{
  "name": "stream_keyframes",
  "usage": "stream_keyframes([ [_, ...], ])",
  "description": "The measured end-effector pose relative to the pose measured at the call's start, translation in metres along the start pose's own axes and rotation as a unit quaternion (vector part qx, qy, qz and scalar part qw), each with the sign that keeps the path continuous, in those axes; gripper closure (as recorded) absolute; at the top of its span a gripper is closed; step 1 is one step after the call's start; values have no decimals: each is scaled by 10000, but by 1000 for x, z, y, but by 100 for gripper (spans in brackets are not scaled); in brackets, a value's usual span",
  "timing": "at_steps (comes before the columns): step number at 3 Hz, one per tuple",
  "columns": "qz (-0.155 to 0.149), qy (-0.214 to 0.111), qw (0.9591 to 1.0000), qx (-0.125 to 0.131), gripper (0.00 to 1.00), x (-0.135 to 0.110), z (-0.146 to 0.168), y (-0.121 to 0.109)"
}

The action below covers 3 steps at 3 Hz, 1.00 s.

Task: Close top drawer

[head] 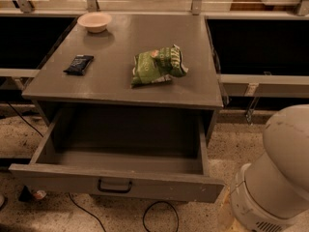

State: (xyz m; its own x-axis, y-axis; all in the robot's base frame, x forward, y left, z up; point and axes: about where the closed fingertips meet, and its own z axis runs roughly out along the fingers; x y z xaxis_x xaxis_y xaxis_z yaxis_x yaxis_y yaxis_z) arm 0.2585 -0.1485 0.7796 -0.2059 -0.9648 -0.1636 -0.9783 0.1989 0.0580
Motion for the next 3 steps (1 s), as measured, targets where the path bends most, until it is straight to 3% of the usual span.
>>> stream_keyframes([
  [2, 176, -162, 9990, -381, 100, -15, 70, 8],
  [3, 52, -143, 9974, -701, 100, -32, 102, 11],
])
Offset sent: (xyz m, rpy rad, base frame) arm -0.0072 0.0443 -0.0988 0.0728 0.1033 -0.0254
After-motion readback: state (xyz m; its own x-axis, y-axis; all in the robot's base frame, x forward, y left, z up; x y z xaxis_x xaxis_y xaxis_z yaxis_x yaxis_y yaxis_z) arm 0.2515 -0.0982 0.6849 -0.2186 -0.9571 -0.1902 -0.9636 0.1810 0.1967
